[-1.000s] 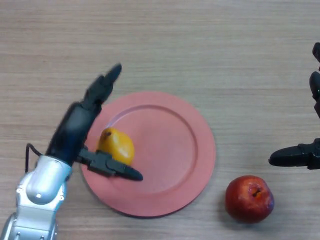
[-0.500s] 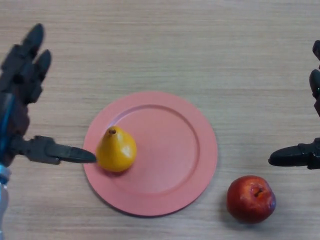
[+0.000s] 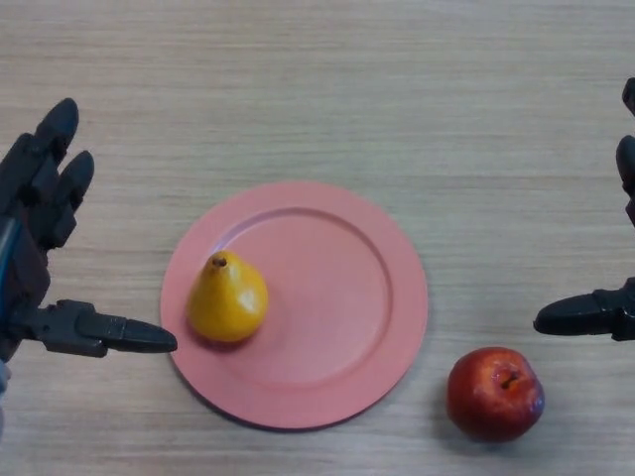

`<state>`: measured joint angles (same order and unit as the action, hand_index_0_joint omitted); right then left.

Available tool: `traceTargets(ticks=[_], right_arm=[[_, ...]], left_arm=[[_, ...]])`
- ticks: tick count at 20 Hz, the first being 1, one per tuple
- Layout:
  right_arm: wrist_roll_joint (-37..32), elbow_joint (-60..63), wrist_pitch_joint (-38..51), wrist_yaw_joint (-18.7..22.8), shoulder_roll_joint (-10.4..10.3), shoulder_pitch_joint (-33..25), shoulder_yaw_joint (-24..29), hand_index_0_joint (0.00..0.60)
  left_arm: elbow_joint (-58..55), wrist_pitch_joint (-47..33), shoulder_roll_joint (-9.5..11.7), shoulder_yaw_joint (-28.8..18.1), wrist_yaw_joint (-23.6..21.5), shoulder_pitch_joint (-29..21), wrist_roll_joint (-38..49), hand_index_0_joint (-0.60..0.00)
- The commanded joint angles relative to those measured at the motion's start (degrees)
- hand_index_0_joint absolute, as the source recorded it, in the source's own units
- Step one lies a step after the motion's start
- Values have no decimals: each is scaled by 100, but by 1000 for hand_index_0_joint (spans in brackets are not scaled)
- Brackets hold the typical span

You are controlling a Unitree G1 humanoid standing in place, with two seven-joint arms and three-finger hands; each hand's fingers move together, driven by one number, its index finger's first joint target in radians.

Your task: Pick up the yellow pear and place it on the plate

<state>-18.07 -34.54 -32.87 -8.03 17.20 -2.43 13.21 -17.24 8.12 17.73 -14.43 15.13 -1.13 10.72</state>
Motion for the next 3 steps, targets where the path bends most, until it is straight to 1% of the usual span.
traceTargets(ticks=[1,3], right_arm=[[172,-335,579,-73,163,-184,399,0],[204,-332,628,-61,163,-194,372,0]], left_arm=[[-335,-548,208,-449,-58,-152,176,0],[-378,-458,206,-390,-75,-123,118,0]])
